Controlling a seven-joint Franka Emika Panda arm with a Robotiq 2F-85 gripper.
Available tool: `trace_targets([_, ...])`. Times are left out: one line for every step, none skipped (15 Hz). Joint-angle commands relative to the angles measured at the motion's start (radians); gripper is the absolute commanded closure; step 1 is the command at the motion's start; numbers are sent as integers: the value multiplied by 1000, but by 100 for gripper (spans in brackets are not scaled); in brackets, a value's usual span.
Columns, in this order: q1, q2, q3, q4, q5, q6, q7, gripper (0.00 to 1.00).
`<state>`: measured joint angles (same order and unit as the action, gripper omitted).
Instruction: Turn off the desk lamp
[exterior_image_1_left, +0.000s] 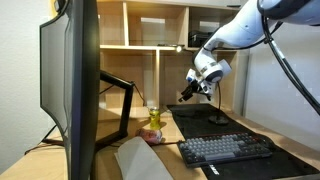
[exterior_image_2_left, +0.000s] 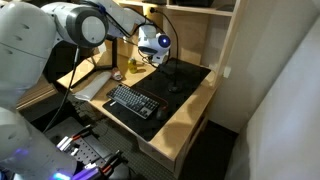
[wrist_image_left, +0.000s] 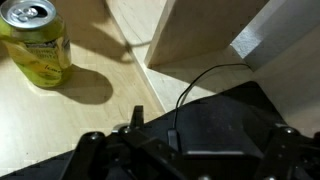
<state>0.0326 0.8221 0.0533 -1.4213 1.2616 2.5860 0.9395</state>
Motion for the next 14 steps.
trace_targets([3, -1, 2, 0, 5, 15, 13, 0])
trace_targets([4, -1, 5, 0, 16, 23, 13, 0])
trace_targets([5, -1, 6, 0, 20, 25, 13, 0])
trace_targets([4, -1, 6, 0, 21, 26, 13, 0])
trace_targets([16, -8, -15, -11, -19, 13, 54, 0])
trace_targets([21, -14, -29, -19, -57, -15, 95, 0])
trace_targets([27, -13, -38, -18, -89, -18, 123, 0])
trace_targets([23, -14, -39, -16, -115, -42, 155, 0])
trace_targets([37, -17, -58, -20, -160, -40, 205, 0])
trace_targets([43, -19, -69, -23, -202, -52, 257, 0])
trace_targets([39, -15, -63, -16, -218, -52, 282, 0])
trace_targets([19, -1, -33, -1, -198, -25, 239, 0])
trace_targets([20, -1, -34, 0, -206, -25, 251, 0])
trace_targets([20, -1, -33, 0, -206, -25, 251, 0])
